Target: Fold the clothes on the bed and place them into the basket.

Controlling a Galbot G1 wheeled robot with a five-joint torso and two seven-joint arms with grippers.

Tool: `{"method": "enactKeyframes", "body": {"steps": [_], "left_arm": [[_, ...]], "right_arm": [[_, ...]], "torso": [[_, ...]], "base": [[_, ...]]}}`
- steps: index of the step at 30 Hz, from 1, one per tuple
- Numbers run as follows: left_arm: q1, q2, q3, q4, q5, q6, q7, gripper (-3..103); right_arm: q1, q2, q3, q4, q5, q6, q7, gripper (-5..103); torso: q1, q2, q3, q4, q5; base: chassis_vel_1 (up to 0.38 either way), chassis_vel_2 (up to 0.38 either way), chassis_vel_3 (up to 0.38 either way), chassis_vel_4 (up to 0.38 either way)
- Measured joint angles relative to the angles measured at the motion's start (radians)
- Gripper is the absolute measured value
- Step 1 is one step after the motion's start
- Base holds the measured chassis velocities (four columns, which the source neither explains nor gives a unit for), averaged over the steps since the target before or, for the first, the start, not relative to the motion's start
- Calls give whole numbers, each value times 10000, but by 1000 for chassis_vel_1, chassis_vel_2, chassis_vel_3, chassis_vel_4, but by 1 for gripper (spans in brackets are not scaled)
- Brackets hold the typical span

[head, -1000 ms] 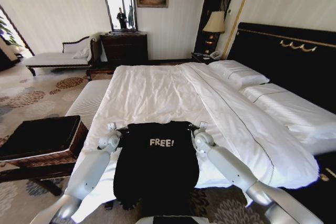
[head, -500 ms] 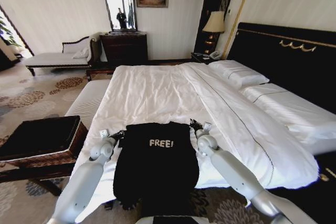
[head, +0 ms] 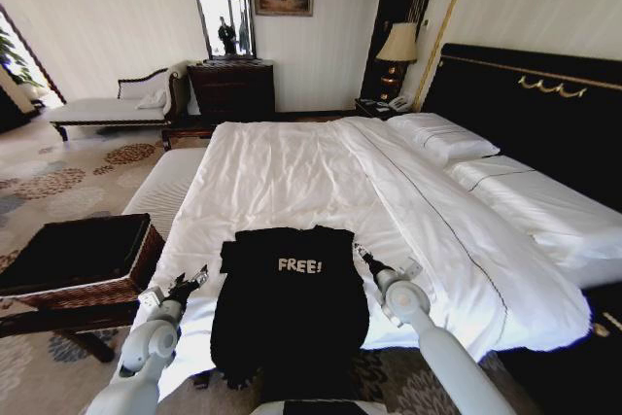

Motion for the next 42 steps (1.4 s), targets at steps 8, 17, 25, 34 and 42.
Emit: {"method": "enactKeyframes", "body": {"steps": [8,17,25,34,42], "left_arm": [[23,-354,112,-277,440,-8,-70,100],[-5,-376,168,-300,473,56,-249,100],[124,-250,114,-331,503,68,-276,100],[140,-192,98,-362,447,65,-285,100],[109,-226,194,-363,444,65,-286,100]], "right_arm": [[-436,276,99,1145,510,-3,344,100],[-492,829,-130,934,347,-6,312,100],[-387,1069,-511,331,-210,34,270,84],[-338,1169,-476,38,-393,116,269,60],[-543,1154,-245,65,-445,133,277,63]], "torso": [[3,-1,0,-6,-3],[3,-2,1,-4,-3],[3,-2,1,-4,-3],[4,-2,1,-4,-2],[3,-2,1,-6,-2]], "base": [[0,0,0,0],[0,0,0,0],[0,0,0,0],[0,0,0,0],[0,0,0,0]]}}
